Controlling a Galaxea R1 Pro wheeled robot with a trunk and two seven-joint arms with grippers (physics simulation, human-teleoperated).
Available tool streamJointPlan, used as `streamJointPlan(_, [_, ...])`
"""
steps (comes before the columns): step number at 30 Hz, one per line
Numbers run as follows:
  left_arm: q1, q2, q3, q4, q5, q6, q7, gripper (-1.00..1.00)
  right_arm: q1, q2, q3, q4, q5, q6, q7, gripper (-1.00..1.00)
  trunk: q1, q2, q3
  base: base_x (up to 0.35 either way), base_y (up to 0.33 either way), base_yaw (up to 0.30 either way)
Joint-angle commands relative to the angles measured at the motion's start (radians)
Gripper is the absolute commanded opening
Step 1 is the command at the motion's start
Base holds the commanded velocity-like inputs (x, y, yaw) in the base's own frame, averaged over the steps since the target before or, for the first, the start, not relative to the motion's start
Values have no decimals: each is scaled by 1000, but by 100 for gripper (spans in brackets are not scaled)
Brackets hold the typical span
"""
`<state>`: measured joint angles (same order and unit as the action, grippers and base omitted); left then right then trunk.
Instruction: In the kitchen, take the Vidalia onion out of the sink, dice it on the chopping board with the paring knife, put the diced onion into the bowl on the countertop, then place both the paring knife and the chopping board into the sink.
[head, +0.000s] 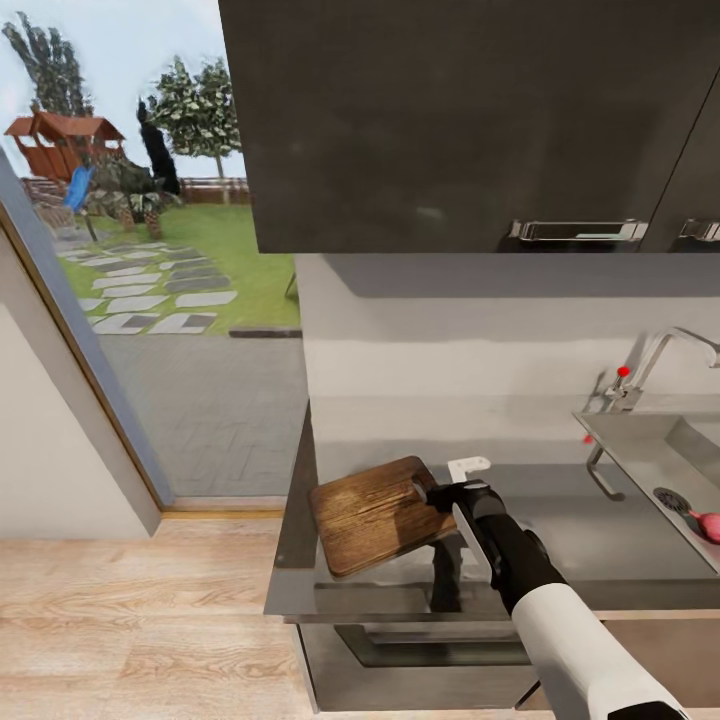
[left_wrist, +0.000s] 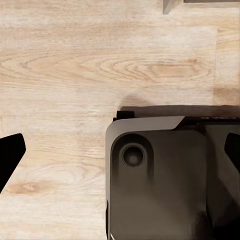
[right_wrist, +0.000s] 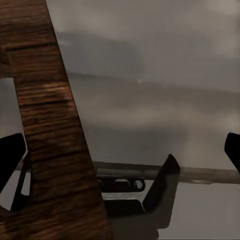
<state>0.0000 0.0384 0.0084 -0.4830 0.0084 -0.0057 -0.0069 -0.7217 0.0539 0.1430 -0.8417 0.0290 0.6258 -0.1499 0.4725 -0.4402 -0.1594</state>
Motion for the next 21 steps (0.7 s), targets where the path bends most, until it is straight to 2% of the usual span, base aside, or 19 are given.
streamJointPlan(1, [0,0,1,-1,1,-1,-1,100,-1,0,2,4,3,6,-3,100,1,-2,-2,0,0,0])
streamJointPlan(11, [0,0,1,-1,1,-1,-1,100,-1,0,3,13,5,6,-3,100,1,-2,-2,0,0,0])
streamJointPlan(12, [0,0,1,-1,1,-1,-1,100,-1,0,3,13,5,6,-3,-100,1,-2,-2,0,0,0])
streamJointPlan(21, [0,-1,1,-2,1,-2,-1,100,-1,1,2,13,6,6,-5,-100,1,-2,-2,0,0,0])
